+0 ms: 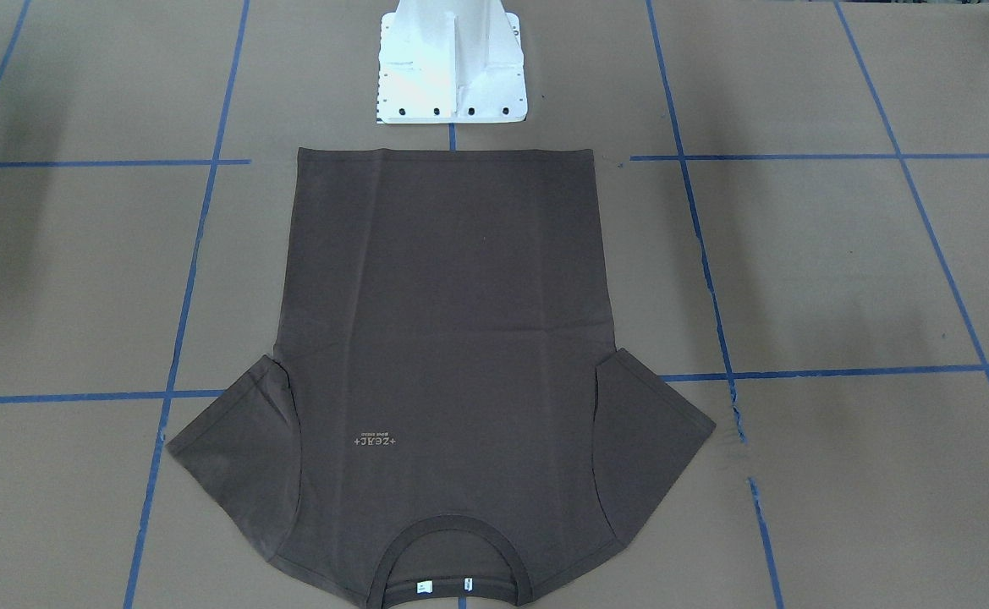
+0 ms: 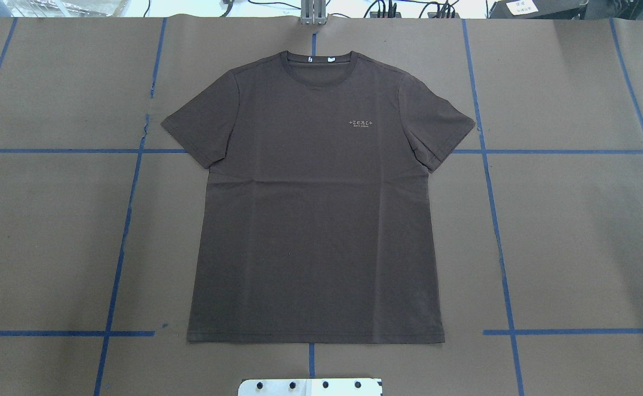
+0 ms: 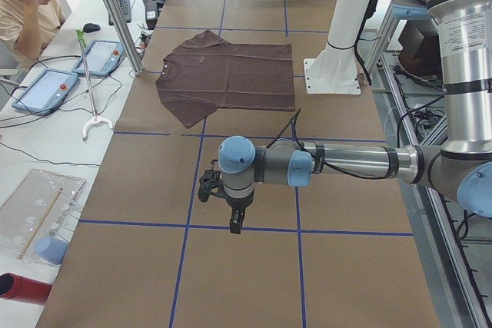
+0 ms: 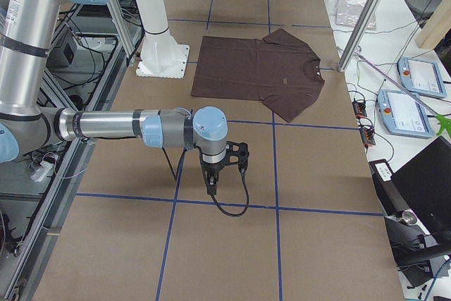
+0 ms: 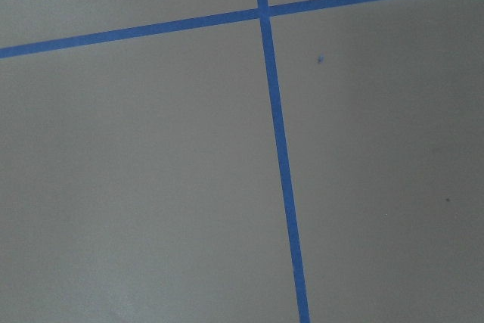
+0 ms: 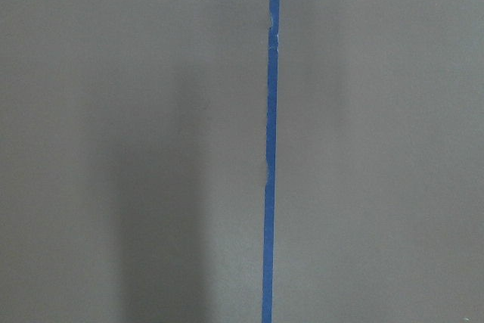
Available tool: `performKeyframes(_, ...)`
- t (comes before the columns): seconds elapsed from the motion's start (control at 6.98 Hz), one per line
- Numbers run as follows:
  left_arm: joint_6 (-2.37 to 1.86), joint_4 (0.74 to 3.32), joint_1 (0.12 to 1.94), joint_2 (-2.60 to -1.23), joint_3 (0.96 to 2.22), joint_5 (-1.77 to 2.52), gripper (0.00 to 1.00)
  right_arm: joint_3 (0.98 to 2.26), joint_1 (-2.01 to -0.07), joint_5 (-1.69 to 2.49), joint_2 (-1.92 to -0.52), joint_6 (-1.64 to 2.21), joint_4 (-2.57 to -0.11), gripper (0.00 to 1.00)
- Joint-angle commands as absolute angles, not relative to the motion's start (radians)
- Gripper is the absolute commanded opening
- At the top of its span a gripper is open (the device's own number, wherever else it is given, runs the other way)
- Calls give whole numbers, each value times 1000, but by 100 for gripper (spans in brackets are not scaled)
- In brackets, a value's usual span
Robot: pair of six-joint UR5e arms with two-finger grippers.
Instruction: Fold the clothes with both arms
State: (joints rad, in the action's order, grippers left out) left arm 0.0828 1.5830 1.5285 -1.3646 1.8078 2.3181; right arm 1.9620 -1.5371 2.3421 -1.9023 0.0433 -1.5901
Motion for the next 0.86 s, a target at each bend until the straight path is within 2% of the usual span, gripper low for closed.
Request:
performKeyframes(0.0, 87, 1585, 1528, -1368, 1813, 2316, 100, 1963, -1537, 2344, -1901, 40, -1588, 100)
performKeyframes(0.43, 84, 1612, 1528, -1377, 1818, 2318, 100, 1963, -1537, 2353, -1863, 52, -1585, 100)
performKeyframes(0.72, 81, 1865, 1528, -1416, 1816, 2310, 100, 1948, -1537, 2341, -1746, 54, -1507, 100)
